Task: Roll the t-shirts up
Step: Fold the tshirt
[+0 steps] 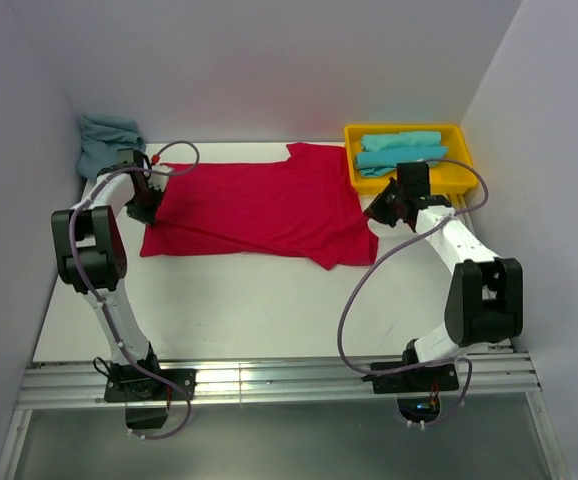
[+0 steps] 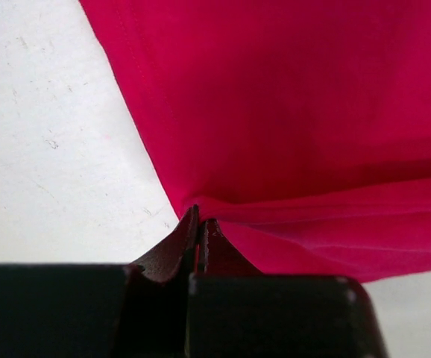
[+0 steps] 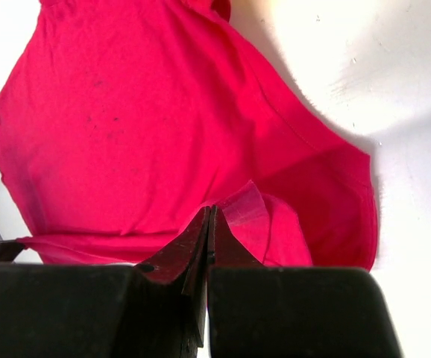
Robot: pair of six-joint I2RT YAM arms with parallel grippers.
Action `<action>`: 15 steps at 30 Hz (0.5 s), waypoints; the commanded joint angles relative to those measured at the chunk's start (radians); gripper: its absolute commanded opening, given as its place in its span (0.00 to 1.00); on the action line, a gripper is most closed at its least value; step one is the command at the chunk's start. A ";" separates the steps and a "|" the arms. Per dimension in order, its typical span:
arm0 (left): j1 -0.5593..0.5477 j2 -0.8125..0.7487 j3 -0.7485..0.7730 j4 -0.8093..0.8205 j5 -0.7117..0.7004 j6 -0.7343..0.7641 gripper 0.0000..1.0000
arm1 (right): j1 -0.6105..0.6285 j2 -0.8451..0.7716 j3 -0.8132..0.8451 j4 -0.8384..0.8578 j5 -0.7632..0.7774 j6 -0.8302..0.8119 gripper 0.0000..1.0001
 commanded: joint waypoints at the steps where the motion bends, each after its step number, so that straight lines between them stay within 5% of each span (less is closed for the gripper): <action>1: -0.008 0.008 0.050 0.027 -0.041 -0.033 0.00 | -0.011 0.032 0.059 0.058 -0.019 -0.018 0.00; 15: -0.015 0.053 0.084 0.041 -0.115 -0.047 0.01 | -0.011 0.215 0.212 0.051 -0.044 -0.028 0.00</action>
